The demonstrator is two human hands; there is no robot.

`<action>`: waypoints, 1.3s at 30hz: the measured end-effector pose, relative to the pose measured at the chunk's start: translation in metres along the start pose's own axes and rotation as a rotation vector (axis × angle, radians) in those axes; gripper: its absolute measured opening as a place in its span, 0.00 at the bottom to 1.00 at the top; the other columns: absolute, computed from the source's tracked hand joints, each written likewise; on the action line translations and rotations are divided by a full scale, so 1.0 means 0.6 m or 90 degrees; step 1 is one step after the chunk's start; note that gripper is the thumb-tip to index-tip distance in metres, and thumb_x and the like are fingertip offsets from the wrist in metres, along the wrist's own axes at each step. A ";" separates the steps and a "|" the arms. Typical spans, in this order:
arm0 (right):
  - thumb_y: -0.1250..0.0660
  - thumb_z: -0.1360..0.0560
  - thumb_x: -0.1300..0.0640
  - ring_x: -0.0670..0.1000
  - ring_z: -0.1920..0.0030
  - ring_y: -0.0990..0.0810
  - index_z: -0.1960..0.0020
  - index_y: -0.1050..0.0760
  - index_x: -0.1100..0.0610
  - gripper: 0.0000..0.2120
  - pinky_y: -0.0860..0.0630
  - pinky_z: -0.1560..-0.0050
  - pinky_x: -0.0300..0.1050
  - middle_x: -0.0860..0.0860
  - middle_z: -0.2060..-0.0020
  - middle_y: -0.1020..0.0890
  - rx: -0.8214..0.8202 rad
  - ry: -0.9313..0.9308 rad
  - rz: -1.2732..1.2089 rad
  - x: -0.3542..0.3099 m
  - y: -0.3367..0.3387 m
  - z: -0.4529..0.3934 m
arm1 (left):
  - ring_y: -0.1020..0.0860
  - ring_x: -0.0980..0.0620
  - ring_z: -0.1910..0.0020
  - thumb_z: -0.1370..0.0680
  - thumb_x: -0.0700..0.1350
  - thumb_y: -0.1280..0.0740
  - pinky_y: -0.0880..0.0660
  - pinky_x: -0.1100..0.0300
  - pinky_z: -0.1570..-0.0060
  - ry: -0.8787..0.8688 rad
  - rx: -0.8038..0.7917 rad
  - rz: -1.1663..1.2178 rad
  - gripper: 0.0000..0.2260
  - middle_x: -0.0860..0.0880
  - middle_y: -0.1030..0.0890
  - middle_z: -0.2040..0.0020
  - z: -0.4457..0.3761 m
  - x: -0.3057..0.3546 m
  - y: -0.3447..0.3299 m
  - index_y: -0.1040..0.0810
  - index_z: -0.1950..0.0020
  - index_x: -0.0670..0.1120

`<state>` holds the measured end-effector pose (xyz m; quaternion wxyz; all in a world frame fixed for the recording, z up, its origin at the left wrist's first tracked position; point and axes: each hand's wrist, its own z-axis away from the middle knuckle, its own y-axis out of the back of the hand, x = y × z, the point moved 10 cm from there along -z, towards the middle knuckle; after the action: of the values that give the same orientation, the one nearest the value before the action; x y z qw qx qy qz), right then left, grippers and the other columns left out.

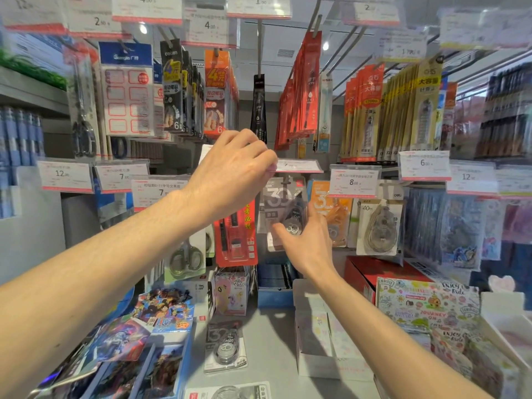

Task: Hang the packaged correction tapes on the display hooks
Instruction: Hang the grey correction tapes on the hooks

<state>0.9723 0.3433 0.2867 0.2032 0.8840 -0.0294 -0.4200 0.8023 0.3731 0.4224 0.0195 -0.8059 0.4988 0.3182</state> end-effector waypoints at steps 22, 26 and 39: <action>0.34 0.23 0.52 0.62 0.24 0.43 0.20 0.64 0.45 0.45 0.22 0.47 0.56 0.57 0.22 0.55 -0.044 0.216 0.340 -0.021 -0.063 -0.033 | 0.23 0.43 0.42 0.19 0.45 0.34 0.28 0.48 0.44 -0.025 -0.014 -0.030 0.08 0.47 0.16 0.46 0.008 0.008 -0.007 0.20 0.43 0.44; 0.32 0.24 0.54 0.63 0.26 0.38 0.21 0.65 0.42 0.48 0.22 0.50 0.55 0.57 0.22 0.53 -0.057 0.206 0.324 -0.011 -0.069 -0.040 | 0.24 0.44 0.41 0.19 0.46 0.35 0.28 0.48 0.43 -0.033 -0.021 -0.036 0.08 0.47 0.17 0.45 0.011 0.008 -0.009 0.20 0.43 0.45; 0.36 0.21 0.48 0.63 0.31 0.32 0.23 0.45 0.54 0.31 0.25 0.44 0.55 0.60 0.26 0.43 -0.133 0.227 0.308 0.003 -0.031 0.059 | 0.23 0.39 0.34 0.21 0.37 0.33 0.26 0.46 0.36 -0.110 0.035 -0.017 0.08 0.41 0.20 0.34 0.128 0.052 0.002 0.18 0.43 0.40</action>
<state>0.9443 0.3481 0.2582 0.3885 0.8854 -0.1595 -0.1991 0.7724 0.3747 0.3449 0.0889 -0.7814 0.4929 0.3721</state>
